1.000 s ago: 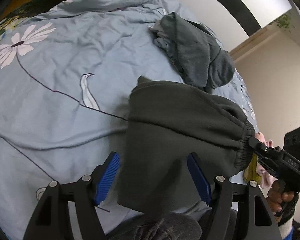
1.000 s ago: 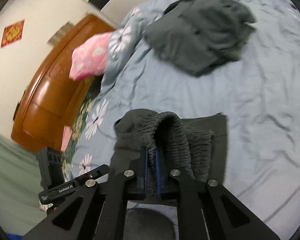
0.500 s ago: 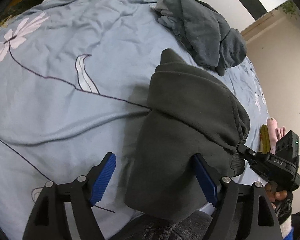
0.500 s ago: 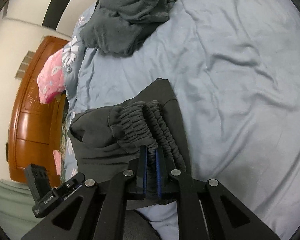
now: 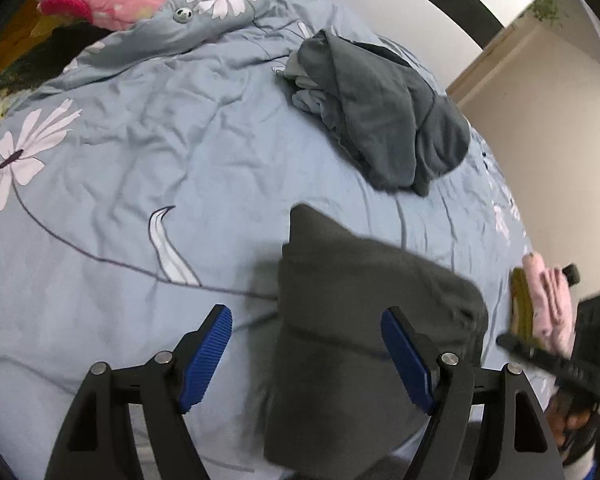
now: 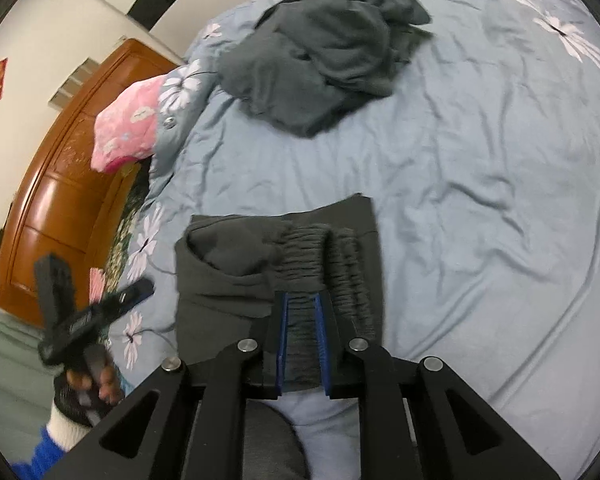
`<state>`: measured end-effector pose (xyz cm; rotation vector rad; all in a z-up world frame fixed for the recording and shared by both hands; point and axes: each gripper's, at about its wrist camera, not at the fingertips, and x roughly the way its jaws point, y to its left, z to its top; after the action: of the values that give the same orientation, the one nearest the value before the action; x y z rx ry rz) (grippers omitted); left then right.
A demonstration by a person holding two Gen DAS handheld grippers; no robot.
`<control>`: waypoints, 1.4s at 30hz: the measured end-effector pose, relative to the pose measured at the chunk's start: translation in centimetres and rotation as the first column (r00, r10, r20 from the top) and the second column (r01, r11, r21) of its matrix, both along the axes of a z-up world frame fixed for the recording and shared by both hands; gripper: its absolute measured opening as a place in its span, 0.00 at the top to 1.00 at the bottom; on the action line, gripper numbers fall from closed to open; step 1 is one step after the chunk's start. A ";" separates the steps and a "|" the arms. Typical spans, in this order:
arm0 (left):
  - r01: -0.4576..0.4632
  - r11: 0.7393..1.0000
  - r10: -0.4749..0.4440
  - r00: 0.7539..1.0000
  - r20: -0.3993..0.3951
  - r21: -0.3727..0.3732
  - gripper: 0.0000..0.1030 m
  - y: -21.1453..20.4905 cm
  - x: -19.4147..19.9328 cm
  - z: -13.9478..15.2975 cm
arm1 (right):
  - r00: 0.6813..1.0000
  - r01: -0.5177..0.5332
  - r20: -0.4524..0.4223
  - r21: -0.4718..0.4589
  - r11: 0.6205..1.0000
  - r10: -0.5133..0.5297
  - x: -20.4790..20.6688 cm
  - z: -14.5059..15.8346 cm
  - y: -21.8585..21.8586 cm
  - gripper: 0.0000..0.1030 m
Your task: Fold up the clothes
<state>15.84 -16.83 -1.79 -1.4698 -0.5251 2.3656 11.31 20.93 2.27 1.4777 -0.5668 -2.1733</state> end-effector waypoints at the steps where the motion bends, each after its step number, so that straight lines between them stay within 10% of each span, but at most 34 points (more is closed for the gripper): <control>1: 0.004 1.000 -0.004 1.000 0.008 0.011 0.23 0.1 -0.6 -0.1 | 1.000 -0.012 -0.004 -0.010 1.000 0.012 0.0 0.1 -0.4 0.87; 16: 0.105 0.990 -0.097 0.992 0.080 -0.095 0.25 5.1 -7.1 -3.8 | 0.993 0.070 0.103 -0.070 0.995 -0.062 -5.1 -4.6 -1.2 0.88; 25: 0.042 0.993 -0.055 0.992 0.112 0.114 0.25 1.9 -4.5 -3.6 | 0.996 0.036 0.088 -0.087 0.996 -0.028 -5.0 -3.8 -0.8 0.86; 29: 0.054 0.986 -0.071 0.992 0.106 0.156 0.21 1.3 -2.1 -3.6 | 0.996 0.072 0.050 -0.077 0.994 -0.068 -2.7 -3.2 2.0 0.37; 42: 0.120 0.977 -0.140 0.985 0.105 0.174 0.07 3.6 -0.3 -6.0 | 0.967 0.169 0.232 -0.264 0.949 -0.108 -2.1 -9.2 4.0 0.11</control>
<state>15.52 -13.25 -7.75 -1.5231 -0.6197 2.0918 9.24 24.93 -6.89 1.5616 -1.0401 -1.9419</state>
